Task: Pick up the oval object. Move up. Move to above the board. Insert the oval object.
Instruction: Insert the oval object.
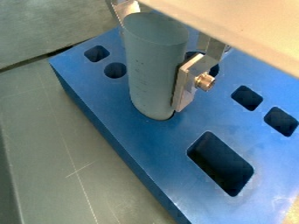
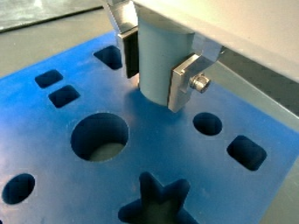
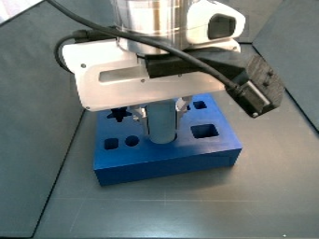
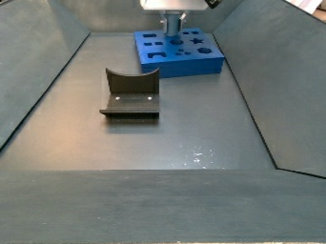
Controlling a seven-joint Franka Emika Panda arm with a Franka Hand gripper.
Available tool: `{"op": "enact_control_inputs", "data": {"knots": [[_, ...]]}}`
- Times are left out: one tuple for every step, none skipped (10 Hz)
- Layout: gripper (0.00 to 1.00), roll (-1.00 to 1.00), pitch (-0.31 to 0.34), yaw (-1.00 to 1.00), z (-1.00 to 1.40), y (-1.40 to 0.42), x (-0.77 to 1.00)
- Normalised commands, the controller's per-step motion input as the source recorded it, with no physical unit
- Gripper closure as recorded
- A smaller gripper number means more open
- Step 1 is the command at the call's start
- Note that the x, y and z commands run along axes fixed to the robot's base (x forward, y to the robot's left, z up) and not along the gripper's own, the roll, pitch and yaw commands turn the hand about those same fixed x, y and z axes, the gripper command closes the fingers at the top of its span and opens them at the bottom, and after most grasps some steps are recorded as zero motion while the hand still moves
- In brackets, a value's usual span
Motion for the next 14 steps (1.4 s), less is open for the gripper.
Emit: {"op": "enact_control_inputs", "data": {"knots": [[1.0, 0.11, -0.137, 0.0, -0.96, -0.05, 0.0], [1.0, 0.09, -0.159, 0.03, -0.94, -0.02, 0.0], [1.0, 0.08, -0.17, 0.06, -0.91, 0.0, 0.0], [1.0, 0.05, -0.134, 0.1, -0.93, 0.0, 0.22], [1.0, 0.0, -0.051, 0.09, -1.0, 0.03, 0.68], [1.0, 0.0, -0.037, 0.04, -1.0, 0.08, 0.76], [1.0, 0.0, 0.0, 0.0, -0.47, 0.0, 0.37], [1.0, 0.01, 0.0, 0.0, 0.0, 0.0, 0.0], [1.0, 0.16, -0.217, 0.0, -0.76, 0.0, -0.14], [1.0, 0.13, -0.237, 0.0, -0.76, 0.0, -0.13], [1.0, 0.12, -0.244, 0.0, -0.75, 0.0, -0.1], [1.0, 0.0, -0.091, 0.0, -0.21, 0.0, 0.0], [1.0, 0.0, -0.007, 0.0, -0.04, 0.0, 0.0], [1.0, 0.0, -0.041, 0.04, -0.14, -0.11, 0.0]]}}
